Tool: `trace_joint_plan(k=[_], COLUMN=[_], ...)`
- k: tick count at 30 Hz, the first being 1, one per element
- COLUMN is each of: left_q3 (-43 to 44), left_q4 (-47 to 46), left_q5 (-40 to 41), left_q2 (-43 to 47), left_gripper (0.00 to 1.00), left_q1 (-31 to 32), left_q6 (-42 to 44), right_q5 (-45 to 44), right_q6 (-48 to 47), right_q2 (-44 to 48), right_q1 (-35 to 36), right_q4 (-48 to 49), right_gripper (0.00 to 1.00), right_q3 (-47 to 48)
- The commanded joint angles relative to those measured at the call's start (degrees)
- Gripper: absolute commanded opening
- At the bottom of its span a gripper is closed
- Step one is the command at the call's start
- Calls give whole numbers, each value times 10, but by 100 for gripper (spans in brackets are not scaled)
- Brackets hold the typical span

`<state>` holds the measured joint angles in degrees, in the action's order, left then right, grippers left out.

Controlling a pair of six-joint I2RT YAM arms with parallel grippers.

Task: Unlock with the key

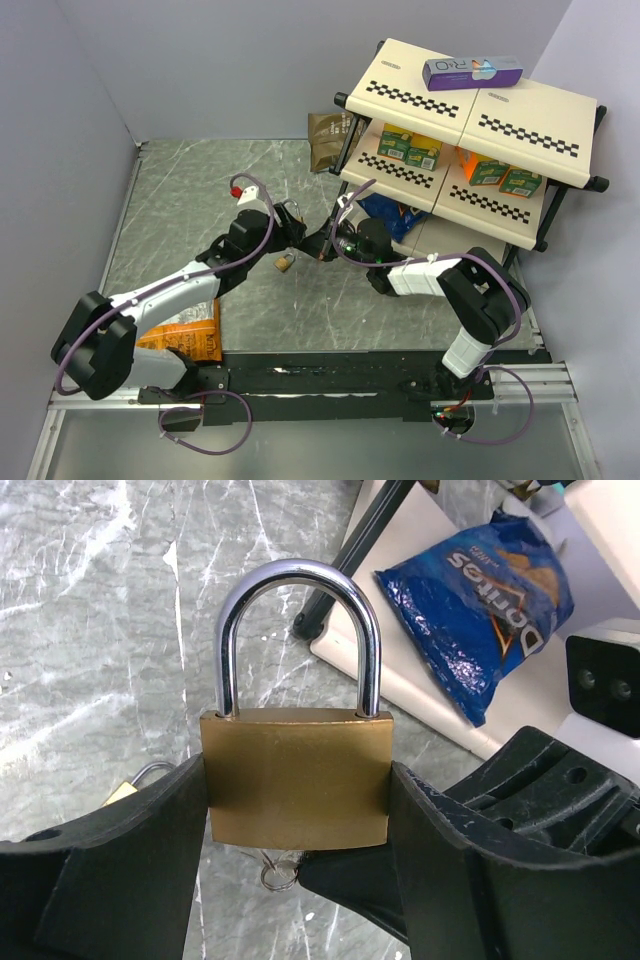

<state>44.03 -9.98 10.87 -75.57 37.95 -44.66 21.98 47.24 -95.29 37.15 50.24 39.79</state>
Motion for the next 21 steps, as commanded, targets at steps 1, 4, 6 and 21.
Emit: trace_joint_plan(k=[1, 4, 6, 21], left_q3=[-18, -32, -45, -105], left_q4=[24, 6, -12, -86], left_q5=[-135, -150, -156, -213], left_q2=[34, 45, 53, 136], left_gripper=[1, 1, 1, 1], left_q1=[42, 43, 44, 44], left_q6=[-49, -50, -46, -51], right_q5=[-142, -135, -125, -106], right_q6=[-15, -9, -2, 34], right_q2=[20, 31, 38, 77], right_q1=[-25, -24, -25, -26], right_q4=[128, 108, 99, 99], right_gripper=[0, 0, 0, 0], right_q3=[23, 23, 21, -9])
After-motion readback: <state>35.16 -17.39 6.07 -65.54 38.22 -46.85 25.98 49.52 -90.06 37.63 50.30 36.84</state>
